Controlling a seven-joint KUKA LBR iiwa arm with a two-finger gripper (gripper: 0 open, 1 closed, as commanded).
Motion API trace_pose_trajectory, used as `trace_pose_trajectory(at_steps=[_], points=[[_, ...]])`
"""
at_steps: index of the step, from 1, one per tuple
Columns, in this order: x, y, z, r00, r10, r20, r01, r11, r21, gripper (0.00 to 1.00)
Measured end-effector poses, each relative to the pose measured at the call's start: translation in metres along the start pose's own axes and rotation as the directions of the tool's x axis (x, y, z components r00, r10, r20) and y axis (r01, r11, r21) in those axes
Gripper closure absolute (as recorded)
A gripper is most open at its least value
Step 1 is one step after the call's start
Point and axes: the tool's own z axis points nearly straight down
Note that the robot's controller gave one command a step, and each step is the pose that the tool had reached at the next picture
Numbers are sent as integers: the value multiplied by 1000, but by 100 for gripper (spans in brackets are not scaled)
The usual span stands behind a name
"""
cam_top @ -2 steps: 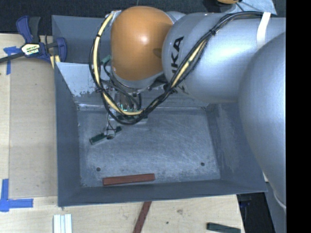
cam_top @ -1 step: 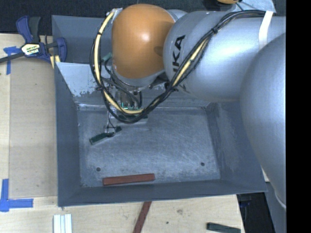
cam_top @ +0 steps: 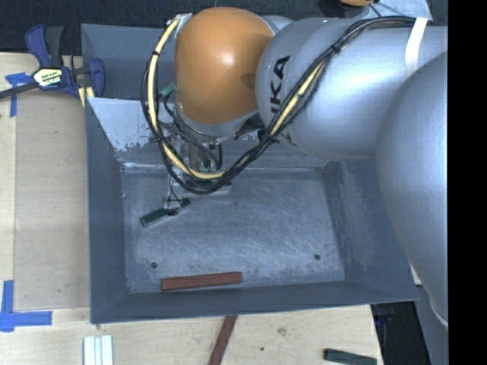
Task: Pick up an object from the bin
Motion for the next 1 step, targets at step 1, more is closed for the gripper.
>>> trace_pose_trajectory(at_steps=[1], points=[[24,2,48,1000,-26,-5,26,1000,1,0]])
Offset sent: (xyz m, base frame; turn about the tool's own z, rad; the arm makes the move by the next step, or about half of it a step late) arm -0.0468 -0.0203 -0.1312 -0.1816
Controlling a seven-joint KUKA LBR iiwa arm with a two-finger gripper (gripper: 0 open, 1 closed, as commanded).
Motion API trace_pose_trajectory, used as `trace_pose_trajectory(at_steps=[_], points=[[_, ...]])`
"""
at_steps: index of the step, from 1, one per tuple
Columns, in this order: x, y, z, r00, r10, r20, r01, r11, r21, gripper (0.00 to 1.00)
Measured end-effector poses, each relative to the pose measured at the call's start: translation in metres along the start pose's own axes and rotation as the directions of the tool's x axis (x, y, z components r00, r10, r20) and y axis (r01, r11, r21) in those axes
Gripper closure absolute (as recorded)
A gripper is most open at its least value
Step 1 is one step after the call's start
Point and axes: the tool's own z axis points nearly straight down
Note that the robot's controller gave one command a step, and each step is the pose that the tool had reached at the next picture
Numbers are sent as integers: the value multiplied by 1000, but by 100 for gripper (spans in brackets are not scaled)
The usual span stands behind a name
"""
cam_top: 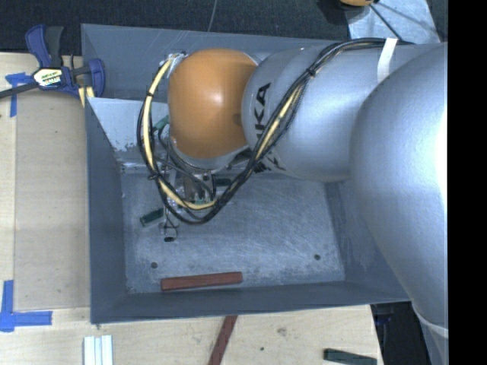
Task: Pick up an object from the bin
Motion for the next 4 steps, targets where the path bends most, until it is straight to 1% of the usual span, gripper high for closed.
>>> trace_pose_trajectory(at_steps=[1,2,3,4], points=[[11,-13,51,994,-110,11,110,994,-1,0],[-36,-23,95,994,-110,10,110,994,-2,100],[-36,-23,95,994,-110,10,110,994,-2,100],[-39,-22,56,993,-120,-3,120,993,1,100]])
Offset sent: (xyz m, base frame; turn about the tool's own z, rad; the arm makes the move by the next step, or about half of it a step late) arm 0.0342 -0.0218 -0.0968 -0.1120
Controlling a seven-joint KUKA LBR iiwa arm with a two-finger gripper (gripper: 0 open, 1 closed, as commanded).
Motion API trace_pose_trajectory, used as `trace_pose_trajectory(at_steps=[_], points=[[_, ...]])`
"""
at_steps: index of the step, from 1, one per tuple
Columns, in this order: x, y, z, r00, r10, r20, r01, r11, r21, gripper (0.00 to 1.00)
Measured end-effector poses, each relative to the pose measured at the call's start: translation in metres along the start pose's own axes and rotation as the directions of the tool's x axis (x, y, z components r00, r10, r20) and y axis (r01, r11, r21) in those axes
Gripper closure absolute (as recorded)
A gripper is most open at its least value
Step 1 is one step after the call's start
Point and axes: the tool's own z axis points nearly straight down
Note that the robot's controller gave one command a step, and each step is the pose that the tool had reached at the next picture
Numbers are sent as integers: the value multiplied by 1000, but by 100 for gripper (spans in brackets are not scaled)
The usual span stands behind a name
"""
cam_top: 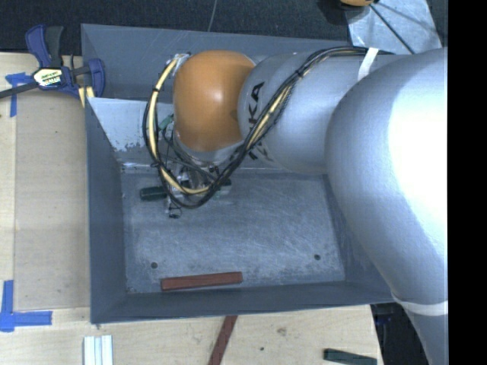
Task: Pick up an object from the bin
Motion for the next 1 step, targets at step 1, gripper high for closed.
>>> trace_pose_trajectory(at_steps=[1], points=[[-3,-18,-137,1000,4,9,-4,1000,-1,100]])
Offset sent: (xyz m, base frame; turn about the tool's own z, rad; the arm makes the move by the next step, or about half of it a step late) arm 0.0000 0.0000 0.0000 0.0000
